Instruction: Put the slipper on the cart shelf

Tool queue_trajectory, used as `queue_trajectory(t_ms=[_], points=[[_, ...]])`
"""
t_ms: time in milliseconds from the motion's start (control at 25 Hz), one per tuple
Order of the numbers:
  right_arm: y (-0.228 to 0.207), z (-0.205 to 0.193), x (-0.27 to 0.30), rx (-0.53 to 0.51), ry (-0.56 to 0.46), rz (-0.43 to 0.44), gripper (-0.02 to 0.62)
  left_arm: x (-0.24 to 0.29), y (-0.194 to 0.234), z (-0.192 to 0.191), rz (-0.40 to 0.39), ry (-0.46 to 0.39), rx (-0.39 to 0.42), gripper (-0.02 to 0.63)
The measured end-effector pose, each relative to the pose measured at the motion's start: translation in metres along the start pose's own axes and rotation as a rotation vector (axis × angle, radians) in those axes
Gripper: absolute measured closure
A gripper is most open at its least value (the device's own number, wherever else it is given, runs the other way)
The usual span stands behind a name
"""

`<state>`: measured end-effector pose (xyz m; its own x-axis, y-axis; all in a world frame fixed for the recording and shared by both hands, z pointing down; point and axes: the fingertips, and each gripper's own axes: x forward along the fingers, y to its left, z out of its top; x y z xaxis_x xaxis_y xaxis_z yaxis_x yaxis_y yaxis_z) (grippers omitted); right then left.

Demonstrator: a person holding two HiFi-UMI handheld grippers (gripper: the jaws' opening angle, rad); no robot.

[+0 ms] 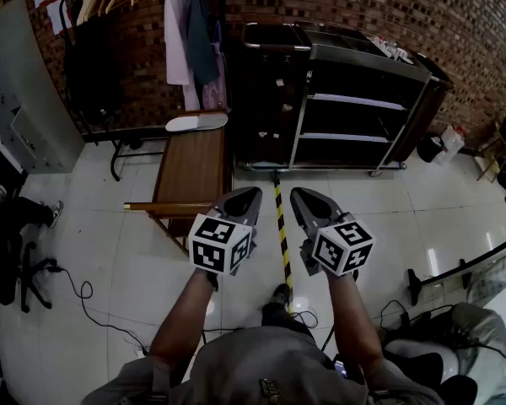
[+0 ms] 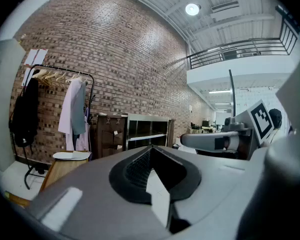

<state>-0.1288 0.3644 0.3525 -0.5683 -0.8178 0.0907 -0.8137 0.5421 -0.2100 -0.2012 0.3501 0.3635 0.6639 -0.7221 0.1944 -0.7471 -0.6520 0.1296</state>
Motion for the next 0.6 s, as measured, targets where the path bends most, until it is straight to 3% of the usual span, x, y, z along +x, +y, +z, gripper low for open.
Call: queue_trajectory(t_ms=[280,600], points=[[-0.044,0.008,0.023,0.004,0.003,0.001,0.595,0.049,0.012,0.007,0.004,0.015,0.010,0.600],[-0.125,0.024,0.055,0.004,0.000,0.016,0.595,0.134,0.023,0.024,0.012,0.005,0.015,0.600]])
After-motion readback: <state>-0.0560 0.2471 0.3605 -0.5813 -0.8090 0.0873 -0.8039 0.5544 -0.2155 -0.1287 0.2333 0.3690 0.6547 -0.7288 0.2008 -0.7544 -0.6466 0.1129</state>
